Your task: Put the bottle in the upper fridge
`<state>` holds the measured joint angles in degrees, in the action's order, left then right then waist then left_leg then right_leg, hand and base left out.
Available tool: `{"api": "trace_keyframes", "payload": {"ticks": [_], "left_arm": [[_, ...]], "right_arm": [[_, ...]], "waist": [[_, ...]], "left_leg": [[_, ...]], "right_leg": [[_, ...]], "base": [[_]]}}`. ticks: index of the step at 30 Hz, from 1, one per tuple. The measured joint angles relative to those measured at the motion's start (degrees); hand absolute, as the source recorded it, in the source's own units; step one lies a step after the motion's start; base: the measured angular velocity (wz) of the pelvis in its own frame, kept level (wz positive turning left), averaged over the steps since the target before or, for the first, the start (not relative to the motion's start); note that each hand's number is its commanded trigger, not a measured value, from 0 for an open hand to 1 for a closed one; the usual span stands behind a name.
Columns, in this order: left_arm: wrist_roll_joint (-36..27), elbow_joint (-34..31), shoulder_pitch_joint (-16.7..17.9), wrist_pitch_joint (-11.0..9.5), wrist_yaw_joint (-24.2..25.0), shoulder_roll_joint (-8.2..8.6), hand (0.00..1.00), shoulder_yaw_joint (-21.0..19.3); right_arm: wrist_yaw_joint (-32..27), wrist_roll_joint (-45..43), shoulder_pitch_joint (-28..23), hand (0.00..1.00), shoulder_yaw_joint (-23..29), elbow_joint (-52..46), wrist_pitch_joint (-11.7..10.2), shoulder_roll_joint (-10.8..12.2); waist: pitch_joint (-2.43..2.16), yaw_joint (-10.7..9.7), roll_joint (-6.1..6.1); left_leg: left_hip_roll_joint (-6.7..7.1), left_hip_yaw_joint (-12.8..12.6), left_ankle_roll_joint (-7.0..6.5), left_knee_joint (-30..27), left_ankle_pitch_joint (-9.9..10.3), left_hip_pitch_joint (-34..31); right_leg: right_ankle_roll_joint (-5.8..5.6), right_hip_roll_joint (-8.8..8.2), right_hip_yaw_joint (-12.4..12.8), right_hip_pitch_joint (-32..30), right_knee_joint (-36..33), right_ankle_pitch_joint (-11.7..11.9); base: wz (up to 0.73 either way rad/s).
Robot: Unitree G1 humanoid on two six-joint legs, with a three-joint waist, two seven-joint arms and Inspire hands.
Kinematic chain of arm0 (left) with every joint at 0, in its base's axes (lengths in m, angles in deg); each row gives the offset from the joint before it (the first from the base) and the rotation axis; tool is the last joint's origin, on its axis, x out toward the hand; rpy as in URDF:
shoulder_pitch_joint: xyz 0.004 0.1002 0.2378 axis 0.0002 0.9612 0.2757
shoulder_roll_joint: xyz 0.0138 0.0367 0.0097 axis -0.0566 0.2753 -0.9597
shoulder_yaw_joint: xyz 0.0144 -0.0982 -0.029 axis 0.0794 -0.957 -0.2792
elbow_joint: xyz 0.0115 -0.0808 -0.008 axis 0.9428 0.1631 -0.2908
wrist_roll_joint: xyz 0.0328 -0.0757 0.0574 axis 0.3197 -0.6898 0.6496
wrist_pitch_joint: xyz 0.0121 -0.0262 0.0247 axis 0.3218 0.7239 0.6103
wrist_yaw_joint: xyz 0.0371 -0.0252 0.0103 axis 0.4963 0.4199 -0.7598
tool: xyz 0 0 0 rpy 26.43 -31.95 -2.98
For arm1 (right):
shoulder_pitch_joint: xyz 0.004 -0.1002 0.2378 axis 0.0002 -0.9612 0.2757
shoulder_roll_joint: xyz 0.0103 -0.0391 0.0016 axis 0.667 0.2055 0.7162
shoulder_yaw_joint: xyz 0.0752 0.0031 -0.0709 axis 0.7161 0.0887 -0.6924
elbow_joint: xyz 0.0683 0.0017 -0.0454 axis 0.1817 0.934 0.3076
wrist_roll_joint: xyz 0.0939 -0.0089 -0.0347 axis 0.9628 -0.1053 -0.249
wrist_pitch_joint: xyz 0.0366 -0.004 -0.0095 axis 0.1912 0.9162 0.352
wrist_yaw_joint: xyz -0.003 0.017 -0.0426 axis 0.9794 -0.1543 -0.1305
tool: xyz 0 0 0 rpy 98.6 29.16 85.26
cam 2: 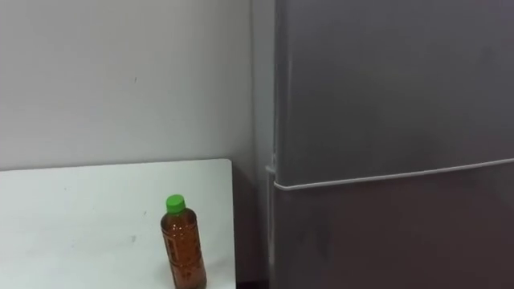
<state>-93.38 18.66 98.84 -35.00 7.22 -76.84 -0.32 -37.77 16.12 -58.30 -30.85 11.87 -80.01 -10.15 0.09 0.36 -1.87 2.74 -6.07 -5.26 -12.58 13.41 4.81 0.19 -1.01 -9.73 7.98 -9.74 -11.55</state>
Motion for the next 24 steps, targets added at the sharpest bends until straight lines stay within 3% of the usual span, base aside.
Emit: {"api": "trace_keyframes", "payload": {"ticks": [6,7,9,14,16,19,20,24], "left_arm": [[-11.2,-8.6,-1.4,-4.0,-5.1,-0.49,0.0,0.1],[-12.7,-11.4,-1.4,-4.0,-6.1,-0.48,0.0,0.1],[-14.2,-16.6,-1.4,-4.4,-7.6,-0.58,0.0,0.0],[-14.5,-25.6,-1.4,-6.4,-9.9,-1.81,0.0,-0.1],[-14.5,-32.3,-1.5,-6.6,-11.9,-2.33,0.0,-1.2],[-14.3,-35.8,-2.9,-8.0,-13.8,-2.76,0.0,-3.8],[-14.3,-36.4,-3.2,-8.0,-14.1,-2.76,0.0,-4.3],[-13.0,-44.4,-3.6,-7.9,-16.2,-2.75,0.0,-5.8]], "right_arm": [[-0.6,-1.5,-0.1,0.0,0.5,-1.8,0.0,0.2],[-0.7,-1.4,-0.1,0.0,0.5,-2.1,0.0,0.3],[-0.9,-1.4,-0.1,0.0,0.5,-3.0,0.0,0.5],[-1.3,-1.7,-0.8,0.0,0.5,-4.4,-1.4,0.7],[-1.7,-1.7,-1.9,0.0,0.5,-5.8,-1.4,0.8],[-2.1,-2.2,-2.3,0.0,0.5,-6.1,-1.4,0.9],[-2.2,-2.3,-2.4,0.0,0.5,-6.1,-1.4,0.9],[-1.7,-3.2,-2.4,0.0,0.6,-6.4,-1.3,1.0]], "waist": [[-0.01,0.0,-0.25],[-0.22,0.2,-0.57],[0.03,0.4,-0.41],[-0.1,1.2,-0.86],[-0.1,1.5,-0.84],[-0.12,1.6,-0.92],[-0.29,1.5,-1.19],[-0.22,1.6,-0.86]], "left_leg": [[-0.01,0.0,0.04,0.1,0.0,-0.1],[-0.01,0.0,0.04,0.0,0.0,-0.3],[-0.01,0.0,0.07,0.0,-0.1,-0.3],[-0.02,-0.1,0.08,0.4,0.0,-0.1],[-0.05,0.0,0.09,0.5,0.0,-0.1],[-0.03,0.0,0.1,0.8,0.0,-0.1],[-0.02,0.0,0.1,0.8,0.0,-0.2],[-0.02,0.0,0.1,0.8,0.0,-0.2]], "right_leg": [[0.03,0.02,0.1,-0.2,0.0,0.0],[0.02,0.02,-0.1,-0.5,0.0,0.0],[0.06,0.01,-0.1,-0.7,-0.1,0.0],[0.08,0.06,-0.1,-0.6,-0.3,0.1],[0.09,0.12,0.0,-0.6,-0.2,0.1],[0.09,0.14,0.0,-0.6,-0.2,0.1],[0.09,0.14,-0.1,-0.6,-0.2,0.1],[0.09,0.1,-0.2,-0.8,-0.3,0.1]], "base": [[-0.01],[0.0],[0.0],[-0.01],[0.02],[0.0],[0.0],[0.0]]}}
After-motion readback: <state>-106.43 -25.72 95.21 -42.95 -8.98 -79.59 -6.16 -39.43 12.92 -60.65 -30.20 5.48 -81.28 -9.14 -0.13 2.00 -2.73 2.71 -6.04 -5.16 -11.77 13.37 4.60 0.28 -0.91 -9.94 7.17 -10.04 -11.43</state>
